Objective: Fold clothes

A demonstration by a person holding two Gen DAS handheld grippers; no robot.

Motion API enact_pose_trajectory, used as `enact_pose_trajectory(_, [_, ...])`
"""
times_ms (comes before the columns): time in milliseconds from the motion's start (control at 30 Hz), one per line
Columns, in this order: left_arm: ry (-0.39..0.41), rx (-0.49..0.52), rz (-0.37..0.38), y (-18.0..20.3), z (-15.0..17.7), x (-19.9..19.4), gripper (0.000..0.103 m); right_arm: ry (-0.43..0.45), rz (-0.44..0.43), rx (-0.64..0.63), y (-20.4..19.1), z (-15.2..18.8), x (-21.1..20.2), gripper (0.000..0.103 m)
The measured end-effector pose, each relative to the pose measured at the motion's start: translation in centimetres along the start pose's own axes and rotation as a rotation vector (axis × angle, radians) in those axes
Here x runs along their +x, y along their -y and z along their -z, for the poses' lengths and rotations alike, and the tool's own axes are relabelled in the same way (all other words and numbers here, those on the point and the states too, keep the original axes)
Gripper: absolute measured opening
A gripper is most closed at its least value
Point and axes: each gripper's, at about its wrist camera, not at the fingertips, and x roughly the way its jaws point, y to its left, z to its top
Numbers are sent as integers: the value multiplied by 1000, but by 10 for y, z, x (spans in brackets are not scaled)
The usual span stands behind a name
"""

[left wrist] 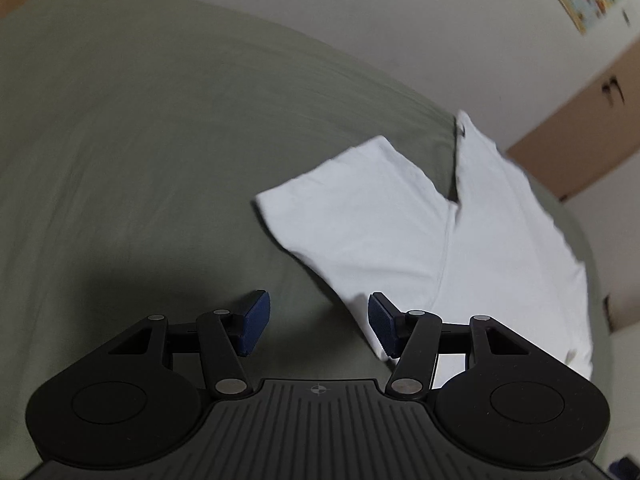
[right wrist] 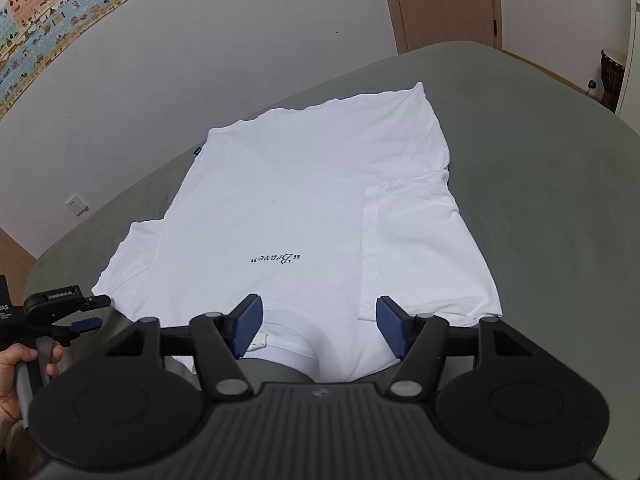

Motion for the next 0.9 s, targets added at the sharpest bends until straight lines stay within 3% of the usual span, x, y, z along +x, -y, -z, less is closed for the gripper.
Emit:
enact_pose_trajectory(333, [33,-8,-6,-6,-9,14,54,-15,5,5,-6,0,4,68])
enact_pose_trajectory(467, [17,19,14,2,-15,24,79,-20,11,9,-5,0,4,70])
enact_pose_trajectory(533, [2,46,13,8,-17,28,84,-20,14,13,-4,0,4,71])
enact_pose_trajectory(700, [33,-47,6,7,-21,32,83,-25,21,19,-1,1,3,71])
enact_pose_trajectory(800, [38,-55,5,7,-22,32,77,-30,29,21,1,2,3,71])
enact_pose_trajectory(900, [47,-50,-10,5,-22,28,53,-28,31,25,2,2,3,71])
